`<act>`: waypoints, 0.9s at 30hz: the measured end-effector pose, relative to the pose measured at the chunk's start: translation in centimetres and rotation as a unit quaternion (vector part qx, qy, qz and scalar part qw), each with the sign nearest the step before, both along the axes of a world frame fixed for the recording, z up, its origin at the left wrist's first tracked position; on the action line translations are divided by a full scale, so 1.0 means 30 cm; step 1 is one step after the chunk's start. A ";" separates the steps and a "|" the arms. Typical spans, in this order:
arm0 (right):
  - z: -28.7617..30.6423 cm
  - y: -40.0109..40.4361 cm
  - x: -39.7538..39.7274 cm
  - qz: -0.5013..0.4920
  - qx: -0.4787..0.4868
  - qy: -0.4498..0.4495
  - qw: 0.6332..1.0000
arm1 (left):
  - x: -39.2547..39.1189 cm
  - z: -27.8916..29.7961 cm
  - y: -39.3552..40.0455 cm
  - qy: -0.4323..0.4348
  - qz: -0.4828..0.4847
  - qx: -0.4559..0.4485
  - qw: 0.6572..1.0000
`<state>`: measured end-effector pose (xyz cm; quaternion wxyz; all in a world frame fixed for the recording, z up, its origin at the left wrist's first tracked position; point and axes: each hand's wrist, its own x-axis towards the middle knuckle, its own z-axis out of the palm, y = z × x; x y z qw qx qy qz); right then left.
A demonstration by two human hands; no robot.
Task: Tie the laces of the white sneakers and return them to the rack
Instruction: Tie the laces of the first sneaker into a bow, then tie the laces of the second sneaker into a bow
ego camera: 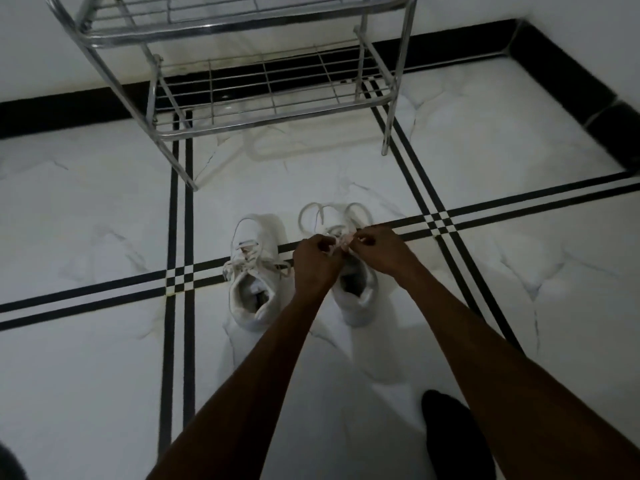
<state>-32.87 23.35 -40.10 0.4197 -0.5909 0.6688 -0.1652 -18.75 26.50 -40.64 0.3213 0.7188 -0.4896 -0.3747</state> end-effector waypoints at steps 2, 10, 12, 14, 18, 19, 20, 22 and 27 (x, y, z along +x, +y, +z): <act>-0.011 -0.001 0.015 0.012 -0.028 -0.009 0.999 | 0.008 -0.008 -0.002 0.004 -0.004 0.000 1.000; -0.030 0.030 0.066 -0.047 -0.036 0.018 0.998 | 0.085 -0.026 0.036 -0.021 0.015 -0.031 0.999; -0.031 0.039 0.084 -0.039 -0.056 0.022 0.997 | 0.101 -0.037 0.061 -0.030 0.006 -0.053 0.998; -0.028 0.049 0.104 -0.043 -0.057 0.012 0.997 | 0.111 -0.041 0.080 -0.037 0.001 -0.075 0.996; -0.033 0.059 0.130 -0.029 -0.029 -0.002 0.999 | 0.115 -0.042 0.097 -0.051 -0.003 -0.096 0.994; -0.036 0.061 0.137 -0.028 -0.018 -0.016 0.999 | 0.117 -0.045 0.099 -0.052 -0.001 -0.098 0.994; -0.037 0.065 0.147 -0.034 -0.004 -0.048 0.998 | 0.119 -0.048 0.102 -0.054 0.004 -0.100 0.993; -0.039 0.077 0.165 -0.073 0.036 -0.139 0.987 | 0.126 -0.046 0.107 -0.062 0.010 -0.103 0.993; -0.052 0.114 0.184 -0.175 0.105 -0.327 0.923 | 0.133 -0.035 0.097 -0.117 -0.010 -0.117 0.986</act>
